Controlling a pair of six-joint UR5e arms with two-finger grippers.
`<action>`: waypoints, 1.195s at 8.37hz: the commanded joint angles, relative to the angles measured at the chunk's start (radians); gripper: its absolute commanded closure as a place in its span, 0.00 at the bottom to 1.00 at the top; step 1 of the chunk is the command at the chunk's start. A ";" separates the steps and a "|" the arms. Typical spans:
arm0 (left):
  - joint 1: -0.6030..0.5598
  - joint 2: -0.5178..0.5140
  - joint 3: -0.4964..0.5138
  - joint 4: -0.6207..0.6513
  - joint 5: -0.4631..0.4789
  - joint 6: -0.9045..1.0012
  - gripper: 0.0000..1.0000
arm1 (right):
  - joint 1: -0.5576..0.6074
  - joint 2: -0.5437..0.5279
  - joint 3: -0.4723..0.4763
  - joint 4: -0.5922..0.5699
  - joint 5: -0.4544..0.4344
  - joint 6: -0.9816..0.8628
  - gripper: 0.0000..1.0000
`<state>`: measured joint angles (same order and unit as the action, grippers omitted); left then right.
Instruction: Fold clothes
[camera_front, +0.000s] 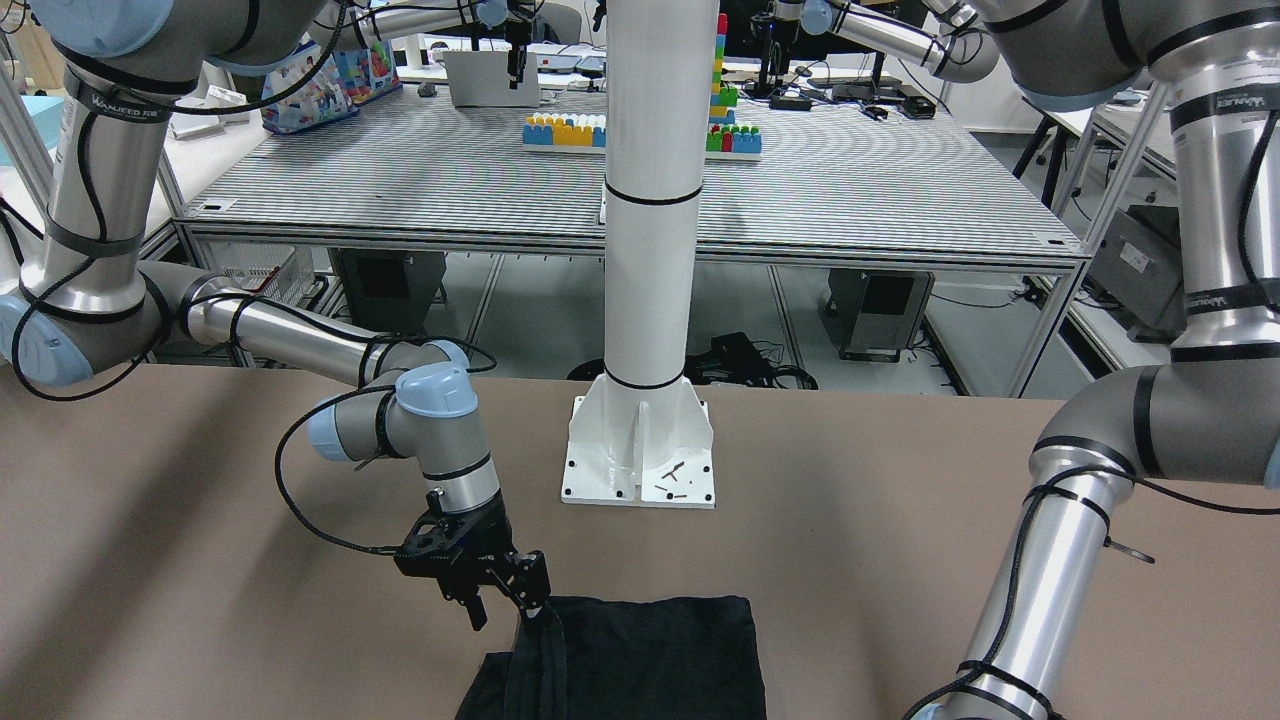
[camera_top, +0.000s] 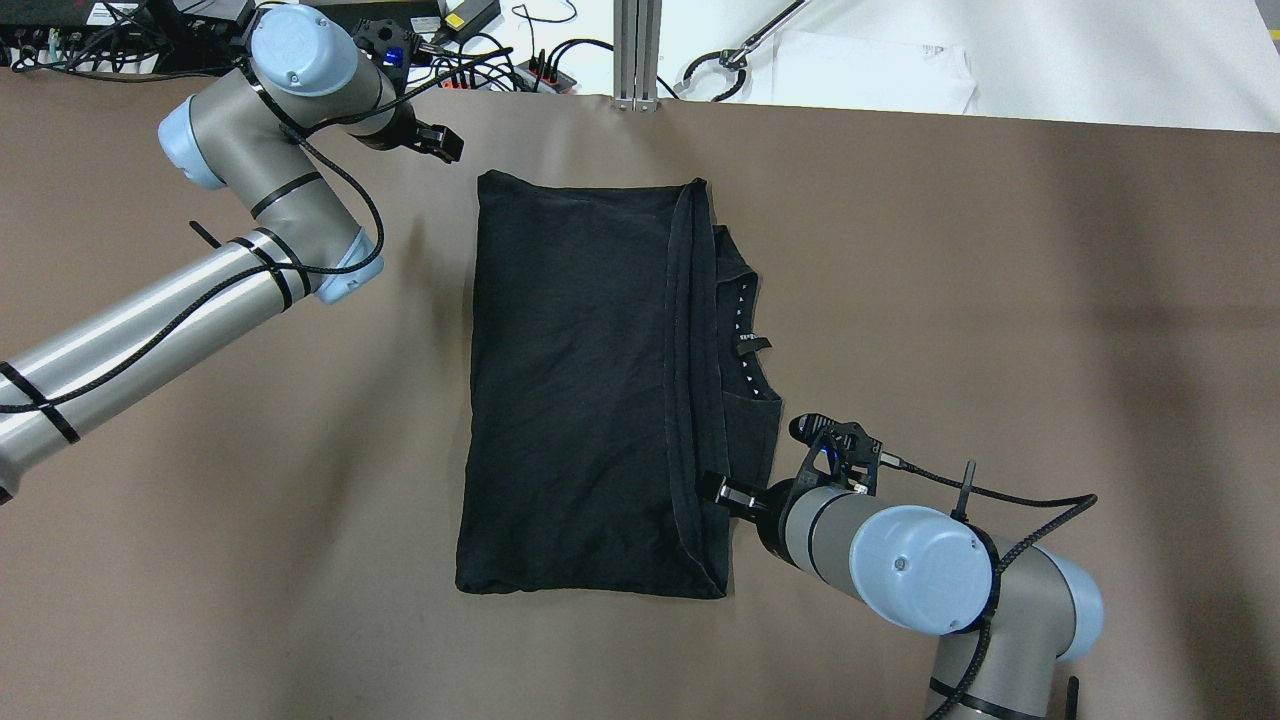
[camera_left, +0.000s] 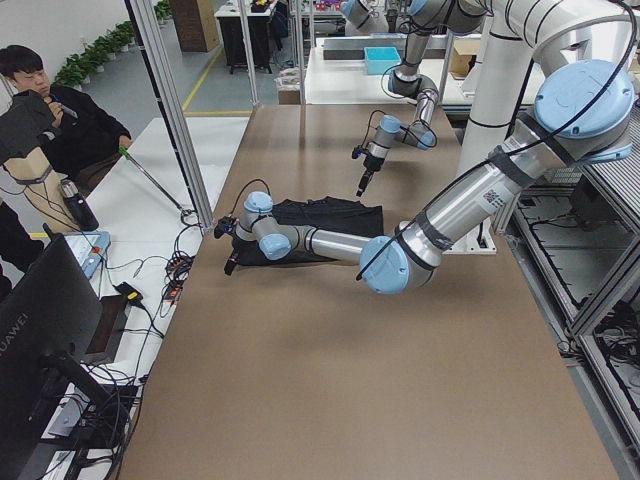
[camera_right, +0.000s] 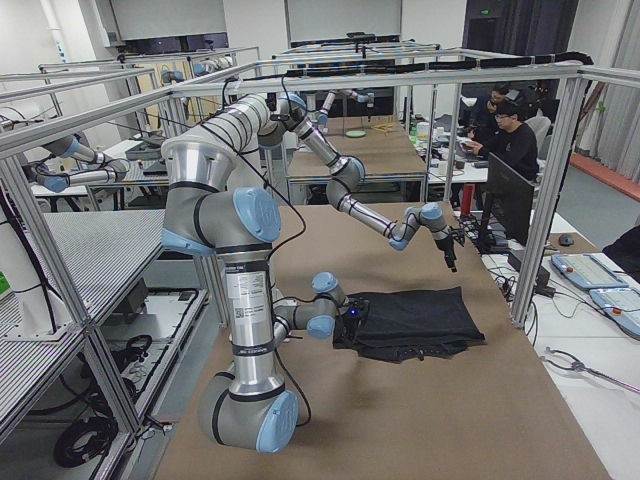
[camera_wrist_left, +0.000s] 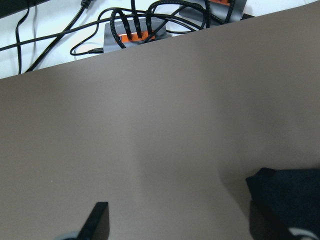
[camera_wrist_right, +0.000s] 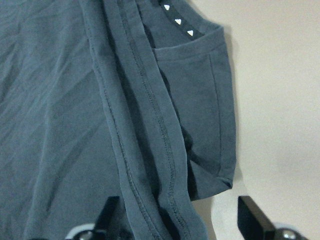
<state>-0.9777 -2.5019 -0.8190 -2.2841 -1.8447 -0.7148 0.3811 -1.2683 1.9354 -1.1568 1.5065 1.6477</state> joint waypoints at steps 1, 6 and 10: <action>0.005 0.003 -0.008 0.000 0.001 -0.006 0.00 | -0.001 0.090 -0.015 -0.081 -0.015 -0.257 0.06; 0.007 0.003 -0.009 0.000 0.001 -0.006 0.00 | -0.004 0.234 -0.078 -0.363 -0.019 -0.638 0.06; 0.017 0.000 -0.009 0.000 0.002 -0.009 0.00 | -0.002 0.240 -0.102 -0.337 -0.031 -0.773 0.07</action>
<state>-0.9639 -2.5010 -0.8283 -2.2841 -1.8424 -0.7236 0.3793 -1.0323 1.8455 -1.5137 1.4880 0.9278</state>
